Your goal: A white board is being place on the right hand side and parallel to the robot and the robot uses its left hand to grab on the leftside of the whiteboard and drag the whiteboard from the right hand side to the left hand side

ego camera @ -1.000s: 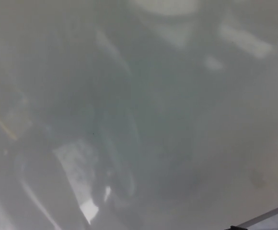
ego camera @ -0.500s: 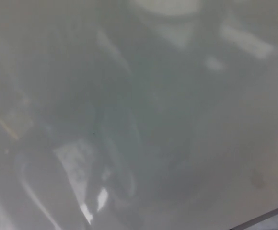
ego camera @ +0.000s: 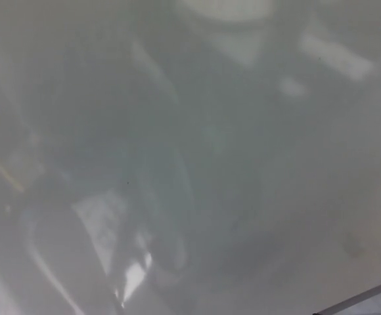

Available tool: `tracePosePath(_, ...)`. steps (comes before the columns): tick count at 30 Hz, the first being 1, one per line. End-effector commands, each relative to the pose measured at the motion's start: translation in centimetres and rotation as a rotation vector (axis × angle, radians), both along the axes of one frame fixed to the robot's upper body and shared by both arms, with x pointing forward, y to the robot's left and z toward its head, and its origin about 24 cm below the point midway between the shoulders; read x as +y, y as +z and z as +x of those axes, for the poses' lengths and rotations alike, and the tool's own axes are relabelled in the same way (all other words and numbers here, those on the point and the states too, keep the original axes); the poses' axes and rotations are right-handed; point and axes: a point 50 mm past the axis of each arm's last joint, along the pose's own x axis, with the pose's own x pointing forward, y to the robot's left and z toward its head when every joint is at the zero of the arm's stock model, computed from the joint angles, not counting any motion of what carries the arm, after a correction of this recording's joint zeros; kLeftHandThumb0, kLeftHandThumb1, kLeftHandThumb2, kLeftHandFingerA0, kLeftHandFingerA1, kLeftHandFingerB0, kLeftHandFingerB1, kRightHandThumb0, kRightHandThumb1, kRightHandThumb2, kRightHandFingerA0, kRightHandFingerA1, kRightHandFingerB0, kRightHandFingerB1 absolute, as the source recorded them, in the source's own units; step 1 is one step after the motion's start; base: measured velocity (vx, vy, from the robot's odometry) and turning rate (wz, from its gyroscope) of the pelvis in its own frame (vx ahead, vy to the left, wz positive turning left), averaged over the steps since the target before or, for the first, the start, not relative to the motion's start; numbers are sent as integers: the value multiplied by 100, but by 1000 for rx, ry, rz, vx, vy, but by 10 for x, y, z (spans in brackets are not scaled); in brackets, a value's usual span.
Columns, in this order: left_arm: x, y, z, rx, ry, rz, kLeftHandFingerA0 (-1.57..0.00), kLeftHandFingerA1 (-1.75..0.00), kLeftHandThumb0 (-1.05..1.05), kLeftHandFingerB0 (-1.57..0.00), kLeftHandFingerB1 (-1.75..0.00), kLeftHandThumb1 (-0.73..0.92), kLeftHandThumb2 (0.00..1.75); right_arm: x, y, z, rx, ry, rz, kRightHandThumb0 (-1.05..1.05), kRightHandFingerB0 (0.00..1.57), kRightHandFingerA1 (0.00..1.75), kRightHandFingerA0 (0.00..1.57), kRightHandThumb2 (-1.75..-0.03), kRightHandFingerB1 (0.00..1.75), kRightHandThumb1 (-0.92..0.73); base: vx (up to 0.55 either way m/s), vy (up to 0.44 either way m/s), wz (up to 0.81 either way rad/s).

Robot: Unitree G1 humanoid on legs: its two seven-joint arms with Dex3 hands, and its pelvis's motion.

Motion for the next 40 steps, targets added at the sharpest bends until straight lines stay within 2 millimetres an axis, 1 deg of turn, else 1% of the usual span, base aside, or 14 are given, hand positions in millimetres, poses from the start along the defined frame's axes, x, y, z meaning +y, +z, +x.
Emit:
tracePosePath(1, -22, -11, 6, 20, -167, -112, -19, -57, -80, -5, -34, 57, 91, 0, 0, 2, 6, -8, -7, -39, 81, 90, 117, -75, 77, -64, 0, 0, 0)
tracePosePath(5, -29, -15, 8, 17, -193, -109, -25, -62, -84, -9, -38, 59, 89, 0, 1, 4, 3, -2, -10, -39, 81, 89, 111, -75, 77, -64, 0, 0, 0)
tracePosePath(6, -32, -17, 7, 11, -215, -99, -5, -35, -79, -10, -34, 58, 91, 0, 1, 5, 0, 0, -8, -39, 80, 88, 105, -76, 76, -66, 0, 0, 0)
tracePosePath(8, -36, -19, 5, 2, -250, -85, -5, -35, -79, -10, -34, 58, 91, 0, 2, 5, -4, 1, -6, -39, 80, 88, 105, -76, 76, -66, 0, 0, 0)
tracePosePath(10, -34, -18, 3, 24, -230, -89, -1, -51, -39, 0, -49, 35, 96, 0, 2, 6, -4, 1, -4, -39, 79, 88, 105, -76, 75, -66, 0, 0, 0)
tracePosePath(11, -33, -18, 2, 46, -233, -92, -8, -32, -88, -10, -25, 63, 69, -1, 2, 5, -4, 0, -3, -37, 79, 88, 108, -75, 75, -65, 0, 0, 0)
tracePosePath(12, -32, -18, 2, 72, -241, -95, -7, -25, -88, -6, -20, 59, 90, -1, 2, 5, -6, 0, -4, -38, 80, 88, 110, -76, 75, -65, 0, 0, 0)
tracePosePath(20, -36, -20, 1, 49, -267, -83, -7, -26, -84, -6, -22, 58, 92, 0, 3, 4, -45, -45, -34, -37, 71, 100, 117, -77, 84, -61, 0, 0, 0)
tracePosePath(22, -39, -22, -4, 32, -236, -105, 0, -21, -78, -7, -28, 58, 96, -1, 2, -3, -67, -127, -81, -29, 54, 115, 77, -80, 97, -65, 0, 0, 0)
tracePosePath(25, -39, -22, -4, 30, -236, -105, 0, -21, -78, -7, -28, 58, 96, -2, 2, -2, -74, -140, -99, -29, 54, 115, 77, -80, 97, -65, 0, 0, 0)
tracePosePath(26, -40, -22, -3, 0, -229, -85, 0, -20, -79, -13, -36, 61, 97, -10, 2, -7, -78, -209, -92, -25, 28, 129, 47, -78, 105, -77, 0, 0, 0)
tracePosePath(37, -41, -24, -12, -35, -175, -99, 0, -18, -84, -6, -26, 63, 95, -55, -2, -33, 6, -349, -185, -25, 20, 131, 28, -72, 109, -84, 0, 0, 0)
tracePosePath(38, -40, -24, -15, -15, -165, -81, -2, -27, -73, -12, -28, 75, 63, -64, -5, -40, 58, -363, -207, -24, 21, 118, 26, -69, 96, -84, 0, 0, 0)
tracePosePath(40, -41, -26, -18, -1, -160, -75, -2, -27, -73, -12, -28, 75, 63, -69, -6, -45, 84, -370, -220, -24, 21, 118, 26, -69, 96, -84, 0, 0, 0)
